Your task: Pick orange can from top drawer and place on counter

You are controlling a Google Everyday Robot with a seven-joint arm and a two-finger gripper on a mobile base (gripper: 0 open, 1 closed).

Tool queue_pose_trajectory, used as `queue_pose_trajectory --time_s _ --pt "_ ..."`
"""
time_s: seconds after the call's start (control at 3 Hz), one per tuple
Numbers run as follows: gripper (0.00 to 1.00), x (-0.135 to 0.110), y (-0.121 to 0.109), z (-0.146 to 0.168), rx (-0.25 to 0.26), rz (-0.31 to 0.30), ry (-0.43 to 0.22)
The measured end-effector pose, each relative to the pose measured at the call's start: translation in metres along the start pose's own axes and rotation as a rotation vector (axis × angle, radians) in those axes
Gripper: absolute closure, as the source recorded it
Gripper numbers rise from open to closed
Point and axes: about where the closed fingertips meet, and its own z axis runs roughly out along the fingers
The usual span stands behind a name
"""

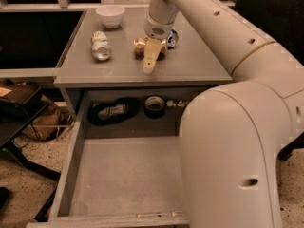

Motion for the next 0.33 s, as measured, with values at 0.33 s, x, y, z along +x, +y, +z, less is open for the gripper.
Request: queue_pose_trajectory --time_s 0.33 --pt "0.00 0.0274 -0.0076 -0.0498 0.140 0.085 0.028"
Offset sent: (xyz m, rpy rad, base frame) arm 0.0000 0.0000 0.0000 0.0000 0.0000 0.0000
